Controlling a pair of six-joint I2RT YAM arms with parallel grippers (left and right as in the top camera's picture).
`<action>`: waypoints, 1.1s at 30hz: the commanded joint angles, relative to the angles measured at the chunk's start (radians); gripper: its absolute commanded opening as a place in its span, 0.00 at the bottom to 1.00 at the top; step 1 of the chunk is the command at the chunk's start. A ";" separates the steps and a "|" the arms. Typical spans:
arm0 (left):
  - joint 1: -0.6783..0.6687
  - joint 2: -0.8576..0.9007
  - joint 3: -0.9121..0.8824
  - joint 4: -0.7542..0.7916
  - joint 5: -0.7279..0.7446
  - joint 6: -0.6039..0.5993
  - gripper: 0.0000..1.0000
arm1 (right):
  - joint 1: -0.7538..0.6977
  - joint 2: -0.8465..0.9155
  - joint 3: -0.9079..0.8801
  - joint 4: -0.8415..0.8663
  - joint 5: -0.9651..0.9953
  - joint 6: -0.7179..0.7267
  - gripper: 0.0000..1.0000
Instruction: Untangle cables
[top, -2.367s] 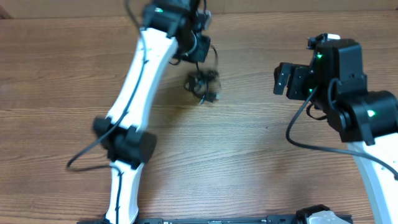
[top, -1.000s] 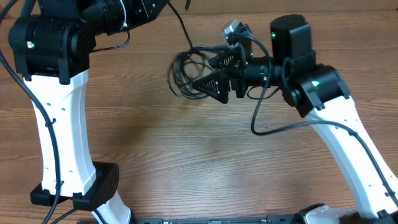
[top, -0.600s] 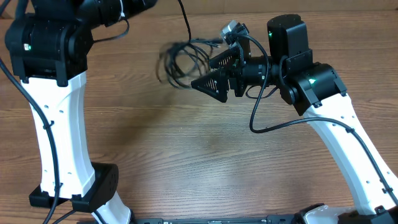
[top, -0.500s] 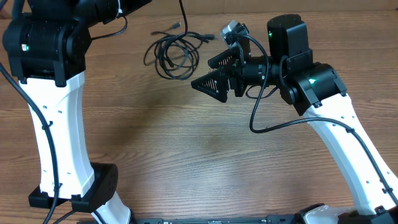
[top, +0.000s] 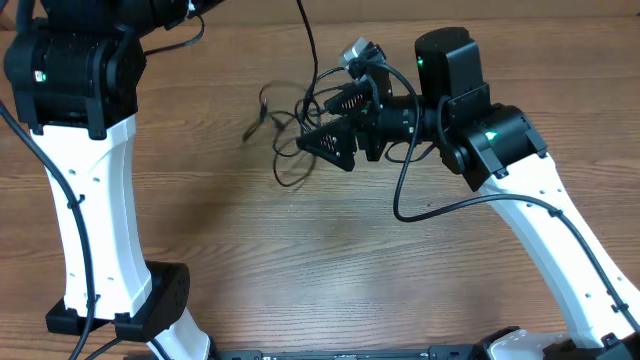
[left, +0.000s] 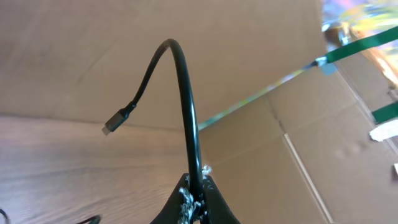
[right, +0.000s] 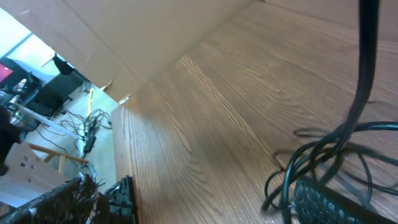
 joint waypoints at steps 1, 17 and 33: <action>0.005 -0.043 0.037 0.041 0.023 -0.050 0.04 | 0.010 0.002 0.020 0.001 0.040 -0.006 1.00; 0.005 -0.049 0.123 0.052 0.019 -0.069 0.04 | 0.033 0.060 0.020 0.007 0.063 -0.006 1.00; 0.005 -0.082 0.123 0.037 0.019 -0.060 0.04 | 0.132 0.126 0.019 0.055 0.193 -0.006 0.55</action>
